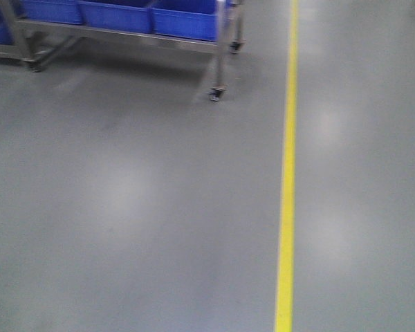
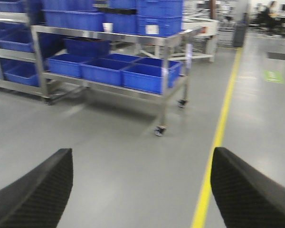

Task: Move and align brake pads A on conveyor
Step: 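Turn toward the steel table with blue bins and stop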

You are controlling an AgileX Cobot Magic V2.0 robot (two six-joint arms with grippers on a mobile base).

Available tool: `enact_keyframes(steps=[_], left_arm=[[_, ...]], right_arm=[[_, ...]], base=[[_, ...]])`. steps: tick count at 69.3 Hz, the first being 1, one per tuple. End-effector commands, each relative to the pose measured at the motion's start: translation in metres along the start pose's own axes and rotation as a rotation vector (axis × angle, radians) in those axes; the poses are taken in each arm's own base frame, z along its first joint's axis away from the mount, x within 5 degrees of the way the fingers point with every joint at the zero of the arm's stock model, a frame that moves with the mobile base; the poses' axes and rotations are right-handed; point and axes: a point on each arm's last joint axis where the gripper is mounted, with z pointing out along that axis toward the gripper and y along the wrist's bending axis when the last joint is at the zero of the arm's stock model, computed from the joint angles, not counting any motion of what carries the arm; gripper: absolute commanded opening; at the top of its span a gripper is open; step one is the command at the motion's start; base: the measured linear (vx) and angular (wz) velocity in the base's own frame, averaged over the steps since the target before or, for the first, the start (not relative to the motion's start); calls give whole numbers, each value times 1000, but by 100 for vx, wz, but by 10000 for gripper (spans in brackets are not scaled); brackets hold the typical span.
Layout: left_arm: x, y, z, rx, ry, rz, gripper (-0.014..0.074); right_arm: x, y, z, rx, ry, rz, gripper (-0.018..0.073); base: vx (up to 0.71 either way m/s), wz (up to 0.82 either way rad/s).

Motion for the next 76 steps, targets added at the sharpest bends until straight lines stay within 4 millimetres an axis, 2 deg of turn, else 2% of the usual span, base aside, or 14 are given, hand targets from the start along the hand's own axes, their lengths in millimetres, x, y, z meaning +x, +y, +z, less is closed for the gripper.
enact_keyframes(steps=[1, 43, 76], left_arm=[[-14, -1, -1, 4, -84, -13, 388], [-14, -1, -1, 4, -84, -13, 388], [-14, -1, -1, 4, -84, -13, 388]], right_arm=[[-13, -1, 0, 12, -86, -9, 563], [-13, -1, 0, 12, -85, -9, 563], [-13, -1, 0, 12, -85, -9, 563]], base=[[37, 68], [27, 97], [20, 83]])
